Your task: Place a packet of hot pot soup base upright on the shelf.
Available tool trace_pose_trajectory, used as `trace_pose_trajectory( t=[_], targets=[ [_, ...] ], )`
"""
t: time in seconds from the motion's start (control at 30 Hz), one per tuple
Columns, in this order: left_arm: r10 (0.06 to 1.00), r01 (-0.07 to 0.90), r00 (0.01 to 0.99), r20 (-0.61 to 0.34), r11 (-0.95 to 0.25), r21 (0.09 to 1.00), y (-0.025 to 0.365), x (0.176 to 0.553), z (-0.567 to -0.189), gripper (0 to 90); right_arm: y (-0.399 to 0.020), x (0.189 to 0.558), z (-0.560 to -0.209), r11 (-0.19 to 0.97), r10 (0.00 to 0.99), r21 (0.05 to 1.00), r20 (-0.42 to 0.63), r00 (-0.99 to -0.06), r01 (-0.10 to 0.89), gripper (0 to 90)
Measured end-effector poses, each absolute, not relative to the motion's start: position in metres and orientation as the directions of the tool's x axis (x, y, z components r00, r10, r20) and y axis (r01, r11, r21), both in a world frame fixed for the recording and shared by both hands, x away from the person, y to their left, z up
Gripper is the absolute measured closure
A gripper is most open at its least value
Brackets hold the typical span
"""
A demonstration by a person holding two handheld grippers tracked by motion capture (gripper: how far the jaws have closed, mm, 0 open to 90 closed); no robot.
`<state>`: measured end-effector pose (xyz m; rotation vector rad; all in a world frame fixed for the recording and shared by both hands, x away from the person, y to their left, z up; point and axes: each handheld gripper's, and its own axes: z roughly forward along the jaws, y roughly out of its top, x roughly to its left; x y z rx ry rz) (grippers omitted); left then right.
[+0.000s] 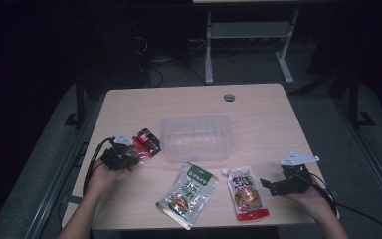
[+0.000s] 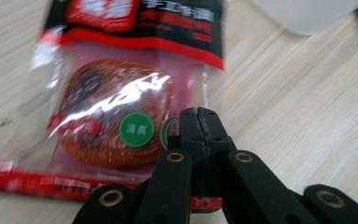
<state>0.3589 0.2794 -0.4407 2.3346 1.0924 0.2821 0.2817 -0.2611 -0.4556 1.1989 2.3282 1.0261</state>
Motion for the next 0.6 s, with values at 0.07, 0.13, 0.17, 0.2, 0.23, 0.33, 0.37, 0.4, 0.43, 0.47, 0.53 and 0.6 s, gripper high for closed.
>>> trace_pose_trajectory(
  t=[0.07, 0.13, 0.17, 0.2, 0.23, 0.33, 0.37, 0.4, 0.43, 0.47, 0.53, 0.6],
  targets=[
    [0.763, 0.650, 0.645, -0.036, -0.524, 0.550, 0.282, 0.358, -0.440, 89.5, -0.261, 0.282, -0.456, 0.390, 0.804, 0.722, 0.034, -0.593, 0.571, 0.2],
    [0.774, 0.655, 0.633, -0.013, -0.527, 0.542, 0.288, 0.357, -0.439, 89.5, -0.262, 0.282, -0.456, 0.393, 0.804, 0.720, 0.033, -0.594, 0.572, 0.3],
    [0.774, 0.654, 0.633, -0.003, -0.533, 0.537, 0.289, 0.358, -0.439, 89.5, -0.262, 0.282, -0.457, 0.394, 0.804, 0.719, 0.033, -0.594, 0.572, 0.3],
    [0.774, 0.654, 0.633, -0.003, -0.533, 0.537, 0.289, 0.358, -0.439, 89.5, -0.262, 0.282, -0.457, 0.395, 0.804, 0.719, 0.032, -0.594, 0.572, 0.2],
    [0.774, 0.655, 0.633, -0.003, -0.533, 0.536, 0.291, 0.357, -0.438, 89.6, -0.262, 0.282, -0.457, 0.395, 0.804, 0.719, 0.032, -0.594, 0.572, 0.3],
    [0.777, 0.655, 0.630, -0.008, -0.526, 0.542, 0.292, 0.357, -0.436, 89.5, -0.262, 0.282, -0.457, 0.395, 0.804, 0.718, 0.031, -0.594, 0.572, 0.3],
    [0.777, 0.654, 0.630, -0.015, -0.519, 0.550, 0.292, 0.357, -0.435, 89.5, -0.262, 0.282, -0.457, 0.396, 0.804, 0.718, 0.030, -0.594, 0.572, 0.3],
    [0.782, 0.648, 0.623, -0.018, -0.504, 0.572, 0.293, 0.359, -0.428, 89.5, -0.262, 0.282, -0.457, 0.394, 0.805, 0.719, 0.031, -0.593, 0.573, 0.3],
    [0.782, 0.648, 0.623, -0.018, -0.504, 0.572, 0.293, 0.359, -0.428, 89.5, -0.262, 0.282, -0.457, 0.394, 0.805, 0.719, 0.031, -0.593, 0.573, 0.3],
    [0.785, 0.642, 0.619, -0.014, -0.496, 0.584, 0.294, 0.362, -0.424, 89.5, -0.262, 0.282, -0.457, 0.391, 0.806, 0.719, 0.033, -0.591, 0.575, 0.2],
    [0.795, 0.640, 0.606, -0.016, -0.476, 0.603, 0.295, 0.369, -0.418, 89.5, -0.262, 0.283, -0.458, 0.385, 0.807, 0.719, 0.041, -0.589, 0.578, 0.3],
    [0.813, 0.643, 0.583, -0.023, -0.444, 0.624, 0.298, 0.382, -0.414, 89.5, -0.262, 0.283, -0.458, 0.387, 0.806, 0.717, 0.041, -0.590, 0.579, 0.3]
  ],
)
